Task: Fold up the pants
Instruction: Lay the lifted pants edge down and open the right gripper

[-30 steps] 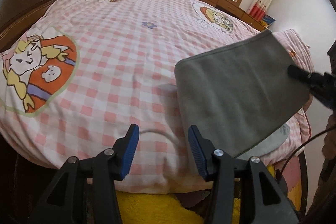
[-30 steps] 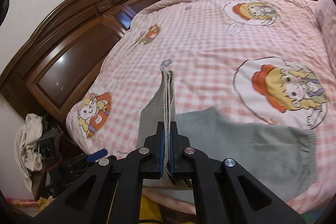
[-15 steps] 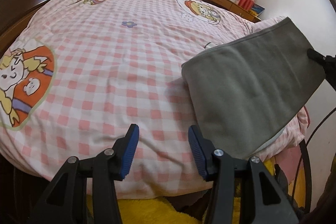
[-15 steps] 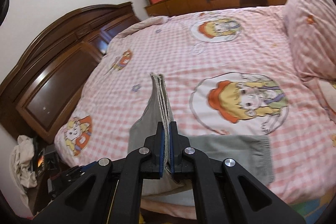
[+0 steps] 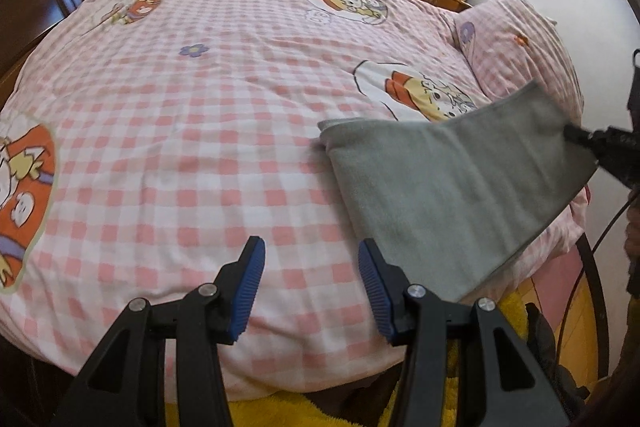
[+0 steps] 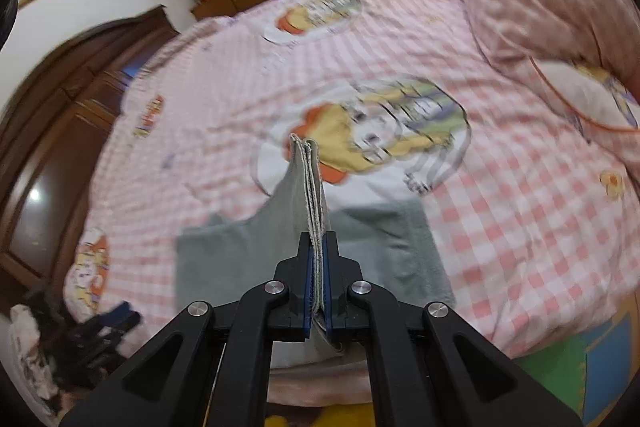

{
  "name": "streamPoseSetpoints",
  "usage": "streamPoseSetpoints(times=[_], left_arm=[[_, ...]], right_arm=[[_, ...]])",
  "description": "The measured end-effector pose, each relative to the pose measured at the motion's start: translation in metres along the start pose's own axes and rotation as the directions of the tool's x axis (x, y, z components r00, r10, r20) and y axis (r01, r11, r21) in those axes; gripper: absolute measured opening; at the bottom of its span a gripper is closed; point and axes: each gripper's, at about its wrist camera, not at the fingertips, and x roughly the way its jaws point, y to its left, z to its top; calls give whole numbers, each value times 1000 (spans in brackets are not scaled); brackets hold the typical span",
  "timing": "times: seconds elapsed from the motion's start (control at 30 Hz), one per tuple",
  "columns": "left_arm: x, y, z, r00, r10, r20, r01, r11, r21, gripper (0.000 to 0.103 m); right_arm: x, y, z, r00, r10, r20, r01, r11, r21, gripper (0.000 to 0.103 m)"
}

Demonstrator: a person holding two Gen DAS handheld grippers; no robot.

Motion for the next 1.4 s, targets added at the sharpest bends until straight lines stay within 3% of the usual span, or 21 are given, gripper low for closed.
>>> streamPoseSetpoints(times=[0.4, 0.47, 0.5, 0.53, 0.63, 0.7, 0.83, 0.97, 1.1, 1.23, 1.4], left_arm=[[46, -42, 32, 999, -36, -10, 37, 992, 123, 51], [57, -50, 40, 998, -68, -8, 68, 988, 136, 44], [63, -54, 43, 997, -80, -13, 81, 987, 141, 34], [70, -57, 47, 996, -88, -18, 90, 985, 146, 31], [90, -61, 54, 996, -87, -25, 90, 986, 144, 30], [110, -58, 57, 998, -46, -54, 53, 989, 138, 27], [118, -46, 57, 995, -65, -77, 71, 994, 84, 25], [114, -43, 65, 995, -80, -53, 83, 994, 71, 25], [127, -40, 71, 995, -72, -71, 76, 995, 60, 24], [139, -34, 75, 996, -64, -61, 67, 996, 52, 20], [144, -35, 74, 998, -41, -45, 45, 996, 79, 18]], right_arm=[[64, -44, -28, 990, -103, -95, 108, 993, 52, 5], [68, -44, -31, 989, -115, -93, 120, 992, 42, 5], [68, -44, -31, 989, -116, -90, 120, 992, 37, 5], [67, -44, -31, 989, -116, -92, 120, 992, 33, 5], [60, -43, -27, 988, -125, -94, 128, 991, 31, 7], [47, -37, -21, 988, -138, -65, 140, 990, 14, 8], [34, -22, -6, 994, -105, -5, 105, 994, -21, 12], [59, -8, 4, 999, -41, -35, 39, 997, -69, 12], [103, -8, 5, 990, -123, -68, 113, 984, -138, 12], [121, -26, 6, 995, -76, -71, 70, 994, -85, 5], [113, -29, 8, 995, -52, -81, 48, 997, -58, 4]])
